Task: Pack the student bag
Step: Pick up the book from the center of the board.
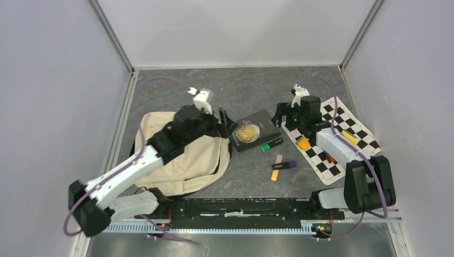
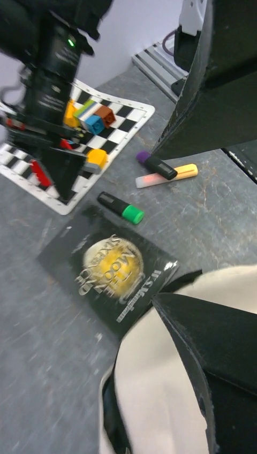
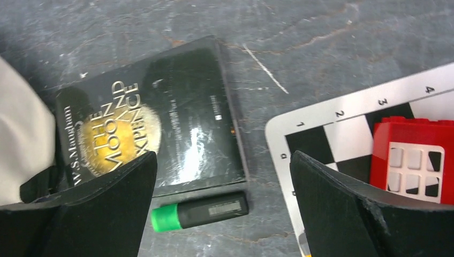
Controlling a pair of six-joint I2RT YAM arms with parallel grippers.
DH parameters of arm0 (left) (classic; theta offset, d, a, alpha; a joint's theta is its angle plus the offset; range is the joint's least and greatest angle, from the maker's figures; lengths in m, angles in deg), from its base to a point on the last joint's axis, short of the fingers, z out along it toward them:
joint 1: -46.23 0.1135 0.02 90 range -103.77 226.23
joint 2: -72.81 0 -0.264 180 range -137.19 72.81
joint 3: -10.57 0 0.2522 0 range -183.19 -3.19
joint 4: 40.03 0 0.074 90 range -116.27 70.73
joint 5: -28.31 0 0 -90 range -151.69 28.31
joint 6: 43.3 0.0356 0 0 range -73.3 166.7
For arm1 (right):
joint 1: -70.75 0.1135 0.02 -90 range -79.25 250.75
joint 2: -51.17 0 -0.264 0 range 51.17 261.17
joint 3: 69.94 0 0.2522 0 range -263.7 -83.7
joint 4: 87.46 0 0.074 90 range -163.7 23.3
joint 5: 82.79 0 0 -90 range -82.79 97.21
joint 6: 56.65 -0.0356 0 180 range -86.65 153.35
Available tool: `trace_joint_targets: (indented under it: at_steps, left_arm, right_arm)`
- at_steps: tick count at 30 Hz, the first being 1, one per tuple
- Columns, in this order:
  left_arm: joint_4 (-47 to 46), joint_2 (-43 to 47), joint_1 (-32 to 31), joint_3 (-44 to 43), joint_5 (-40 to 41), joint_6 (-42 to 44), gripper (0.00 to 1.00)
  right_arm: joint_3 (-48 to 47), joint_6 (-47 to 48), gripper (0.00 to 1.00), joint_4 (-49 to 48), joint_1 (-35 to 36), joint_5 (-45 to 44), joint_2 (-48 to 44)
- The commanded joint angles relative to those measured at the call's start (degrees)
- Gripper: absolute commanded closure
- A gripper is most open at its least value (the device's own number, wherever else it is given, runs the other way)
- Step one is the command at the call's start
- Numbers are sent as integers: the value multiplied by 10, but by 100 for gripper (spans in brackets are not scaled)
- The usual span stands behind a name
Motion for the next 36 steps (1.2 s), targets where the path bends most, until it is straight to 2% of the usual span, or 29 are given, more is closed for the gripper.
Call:
trace_joint_targets:
  at_steps: [1,6,11,15,18,24,31,36]
  left_arm:
    - [-63,-115,-85,-29,94,-95,1]
    - [-85,-252,-161,-107,121,-144,0]
    - [-75,-351,-184,-139,149,-212,0]
    - [-84,-367,-184,-103,192,-249,0]
    - [-104,-380,-183,-81,186,-260,0]
    - [-85,-423,-169,-75,186,-298,0]
    - [-82,-412,-157,-40,237,-325,0]
    - [-90,-422,-139,-19,231,-345,0]
  right_arm:
    - [-5,-19,2,-34,-45,62,25]
    - [-11,-18,2,-37,-72,65,45]
    - [-2,-26,2,-53,-89,76,52]
    - [-2,-21,2,-58,-95,81,58]
    - [-2,-12,2,-62,-95,88,65]
    - [0,2,3,-68,-96,123,77]
    - [1,44,4,-74,-95,165,93]
    - [-27,69,4,-58,-95,193,134]
